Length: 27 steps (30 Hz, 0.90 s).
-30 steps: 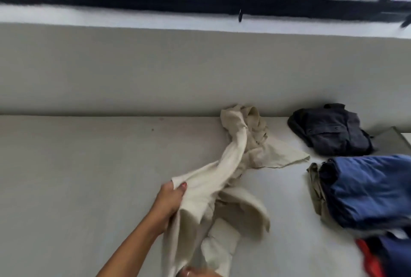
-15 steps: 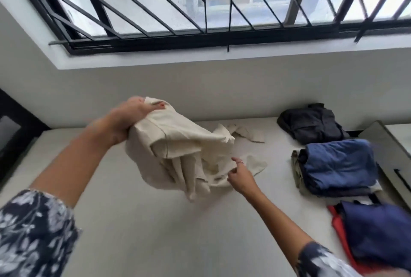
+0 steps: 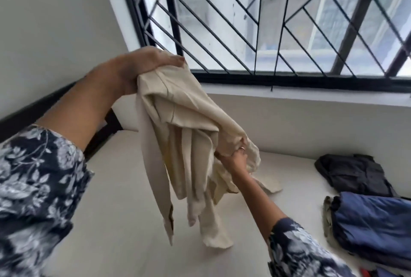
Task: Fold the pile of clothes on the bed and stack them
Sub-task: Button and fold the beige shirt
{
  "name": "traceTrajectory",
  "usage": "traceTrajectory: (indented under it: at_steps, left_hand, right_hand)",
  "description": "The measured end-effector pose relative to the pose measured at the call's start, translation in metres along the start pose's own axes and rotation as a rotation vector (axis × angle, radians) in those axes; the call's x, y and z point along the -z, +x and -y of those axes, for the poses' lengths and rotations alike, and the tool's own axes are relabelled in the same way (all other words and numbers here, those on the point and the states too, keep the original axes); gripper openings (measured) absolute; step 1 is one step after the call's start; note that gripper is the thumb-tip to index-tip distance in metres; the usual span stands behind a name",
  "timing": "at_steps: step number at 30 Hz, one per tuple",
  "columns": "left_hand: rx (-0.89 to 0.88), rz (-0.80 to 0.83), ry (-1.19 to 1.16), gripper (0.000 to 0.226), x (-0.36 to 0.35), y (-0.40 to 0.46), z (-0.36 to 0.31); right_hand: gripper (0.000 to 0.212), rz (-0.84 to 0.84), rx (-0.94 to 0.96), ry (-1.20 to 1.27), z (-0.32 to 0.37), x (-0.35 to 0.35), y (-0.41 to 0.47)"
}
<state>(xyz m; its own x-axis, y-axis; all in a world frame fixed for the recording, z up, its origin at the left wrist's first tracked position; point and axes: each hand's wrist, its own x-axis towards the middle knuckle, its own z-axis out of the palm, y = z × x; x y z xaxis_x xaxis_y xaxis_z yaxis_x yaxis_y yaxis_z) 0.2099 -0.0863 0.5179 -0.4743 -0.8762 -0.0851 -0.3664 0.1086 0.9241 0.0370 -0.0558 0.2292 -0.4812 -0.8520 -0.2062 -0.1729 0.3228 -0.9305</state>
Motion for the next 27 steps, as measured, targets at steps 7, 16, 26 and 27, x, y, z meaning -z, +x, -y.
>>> traceTrajectory:
  at_steps: [7, 16, 26, 27]
  left_hand:
    - [-0.109, -0.220, -0.074, 0.017, 0.033, -0.028, -0.040]
    - [-0.134, -0.229, -0.074, 0.015, 0.066, -0.039, -0.063]
    - [0.113, -0.202, 0.500, 0.056, 0.167, -0.004, 0.008]
    - [0.171, -0.208, 0.667, 0.058, 0.173, 0.004, 0.019]
  right_hand:
    - [0.049, -0.083, 0.425, 0.195, 0.021, -0.007, -0.080]
    - [0.029, -0.018, 0.574, 0.203, 0.033, -0.053, -0.079]
    - [0.024, -0.086, 0.543, -0.022, 0.174, 0.082, -0.053]
    - [0.021, -0.044, 0.563, -0.129, 0.189, 0.092, -0.059]
